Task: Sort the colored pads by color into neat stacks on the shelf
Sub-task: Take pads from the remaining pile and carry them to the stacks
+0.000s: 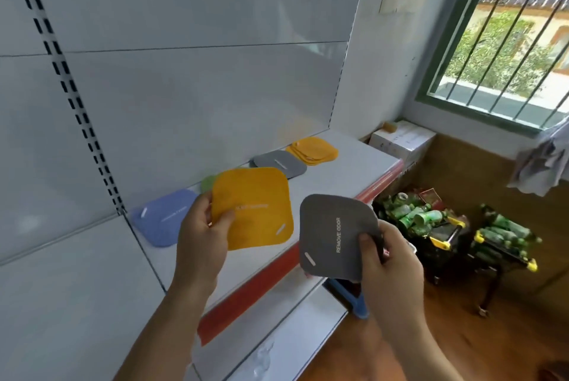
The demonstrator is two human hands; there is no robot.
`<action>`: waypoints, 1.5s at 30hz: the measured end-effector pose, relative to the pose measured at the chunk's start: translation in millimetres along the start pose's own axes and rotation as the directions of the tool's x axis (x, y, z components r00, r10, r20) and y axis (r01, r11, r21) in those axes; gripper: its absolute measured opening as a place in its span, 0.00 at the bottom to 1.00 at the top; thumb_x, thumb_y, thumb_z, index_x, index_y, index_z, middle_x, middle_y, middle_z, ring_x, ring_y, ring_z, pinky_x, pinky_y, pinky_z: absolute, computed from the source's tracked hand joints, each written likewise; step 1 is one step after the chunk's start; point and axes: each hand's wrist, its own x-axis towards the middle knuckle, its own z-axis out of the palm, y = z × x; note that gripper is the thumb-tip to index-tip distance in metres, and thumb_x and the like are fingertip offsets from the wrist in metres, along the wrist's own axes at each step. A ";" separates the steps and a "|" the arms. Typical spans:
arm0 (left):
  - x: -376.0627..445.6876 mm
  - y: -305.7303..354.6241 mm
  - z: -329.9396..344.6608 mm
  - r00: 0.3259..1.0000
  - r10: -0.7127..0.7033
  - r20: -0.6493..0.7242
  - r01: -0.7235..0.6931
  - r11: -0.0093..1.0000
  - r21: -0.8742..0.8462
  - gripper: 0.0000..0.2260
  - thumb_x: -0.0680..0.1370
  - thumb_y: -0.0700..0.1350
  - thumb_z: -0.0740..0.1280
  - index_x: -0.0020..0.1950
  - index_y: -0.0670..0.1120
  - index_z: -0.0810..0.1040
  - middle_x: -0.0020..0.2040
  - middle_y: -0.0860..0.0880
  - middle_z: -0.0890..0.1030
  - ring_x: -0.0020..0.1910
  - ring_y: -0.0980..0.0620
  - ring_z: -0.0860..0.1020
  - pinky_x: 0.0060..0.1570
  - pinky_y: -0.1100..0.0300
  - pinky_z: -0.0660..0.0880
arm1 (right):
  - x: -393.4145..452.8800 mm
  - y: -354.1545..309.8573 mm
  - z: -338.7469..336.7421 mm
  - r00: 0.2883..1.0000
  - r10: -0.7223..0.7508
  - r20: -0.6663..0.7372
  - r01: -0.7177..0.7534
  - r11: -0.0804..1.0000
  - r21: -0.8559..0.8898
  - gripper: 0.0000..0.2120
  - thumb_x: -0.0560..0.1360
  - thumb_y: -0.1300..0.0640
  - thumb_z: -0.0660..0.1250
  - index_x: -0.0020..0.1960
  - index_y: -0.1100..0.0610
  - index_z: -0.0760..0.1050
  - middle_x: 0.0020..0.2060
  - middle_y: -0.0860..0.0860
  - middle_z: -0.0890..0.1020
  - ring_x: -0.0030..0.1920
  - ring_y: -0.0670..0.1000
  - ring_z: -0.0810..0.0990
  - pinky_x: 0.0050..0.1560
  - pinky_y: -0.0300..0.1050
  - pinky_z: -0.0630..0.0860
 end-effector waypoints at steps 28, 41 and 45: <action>112.3 -11.7 111.8 0.775 -0.101 -0.624 0.138 0.990 0.010 0.17 0.81 0.39 0.69 0.57 0.62 0.82 0.54 0.58 0.87 0.56 0.52 0.84 0.60 0.46 0.79 | 315.5 56.7 212.7 0.615 -0.275 0.739 0.441 0.897 -0.033 0.19 0.81 0.59 0.58 0.71 0.50 0.73 0.48 0.52 0.85 0.46 0.57 0.80 0.42 0.49 0.75; 157.8 -16.0 160.1 0.866 -0.114 -0.487 0.146 0.989 0.029 0.15 0.81 0.36 0.67 0.53 0.57 0.82 0.47 0.54 0.87 0.48 0.49 0.84 0.52 0.47 0.79 | 325.0 85.6 194.4 0.617 -0.520 0.591 0.696 0.711 -0.101 0.24 0.75 0.60 0.71 0.70 0.63 0.75 0.63 0.58 0.81 0.66 0.64 0.76 0.67 0.58 0.75; 177.7 -13.7 200.7 0.916 -0.146 -0.373 0.179 0.982 0.054 0.14 0.81 0.37 0.66 0.55 0.58 0.81 0.48 0.54 0.87 0.49 0.46 0.84 0.45 0.43 0.84 | 349.2 104.1 169.1 0.648 -0.521 0.556 0.675 0.731 -0.101 0.24 0.76 0.58 0.72 0.71 0.61 0.74 0.64 0.57 0.81 0.66 0.62 0.75 0.64 0.59 0.77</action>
